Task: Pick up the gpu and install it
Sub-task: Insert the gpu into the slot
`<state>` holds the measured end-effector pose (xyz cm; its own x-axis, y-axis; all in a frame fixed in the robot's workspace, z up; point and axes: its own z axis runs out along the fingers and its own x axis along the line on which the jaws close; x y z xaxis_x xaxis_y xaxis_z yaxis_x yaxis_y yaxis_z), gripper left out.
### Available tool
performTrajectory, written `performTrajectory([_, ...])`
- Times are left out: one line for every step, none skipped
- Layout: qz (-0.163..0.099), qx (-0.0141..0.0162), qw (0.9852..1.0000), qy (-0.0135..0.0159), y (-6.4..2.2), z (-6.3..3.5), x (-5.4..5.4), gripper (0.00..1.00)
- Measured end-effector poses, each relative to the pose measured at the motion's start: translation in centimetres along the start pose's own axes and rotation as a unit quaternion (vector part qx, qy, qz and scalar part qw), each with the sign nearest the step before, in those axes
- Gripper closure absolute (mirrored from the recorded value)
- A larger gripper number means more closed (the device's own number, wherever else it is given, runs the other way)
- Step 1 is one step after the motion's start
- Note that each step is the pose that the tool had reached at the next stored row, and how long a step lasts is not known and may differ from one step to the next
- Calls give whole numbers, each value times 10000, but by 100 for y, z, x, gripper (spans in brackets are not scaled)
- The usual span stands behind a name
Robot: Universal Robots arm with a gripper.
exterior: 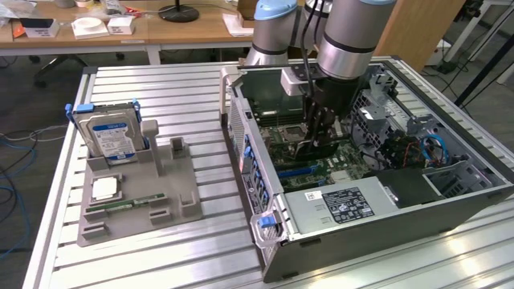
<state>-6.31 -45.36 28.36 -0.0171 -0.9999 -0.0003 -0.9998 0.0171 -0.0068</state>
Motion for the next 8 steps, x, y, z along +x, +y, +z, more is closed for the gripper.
performTrajectory([0, 0, 10000, 0, 0, 2, 0, 74])
performTrajectory([0, 1, 10000, -1, 0, 5, 3, 74])
performTrajectory([-1, 1, 10000, -2, -1, 7, 10, 74])
performTrajectory([-1, 1, 10000, -2, -1, 7, 17, 74])
performTrajectory([0, 1, 10000, -1, 0, 8, 22, 74])
performTrajectory([0, 0, 10000, -1, 0, 8, 23, 74])
performTrajectory([0, 0, 10000, 0, 0, 8, 23, 74])
performTrajectory([0, 0, 10000, -1, -1, 9, 23, 74])
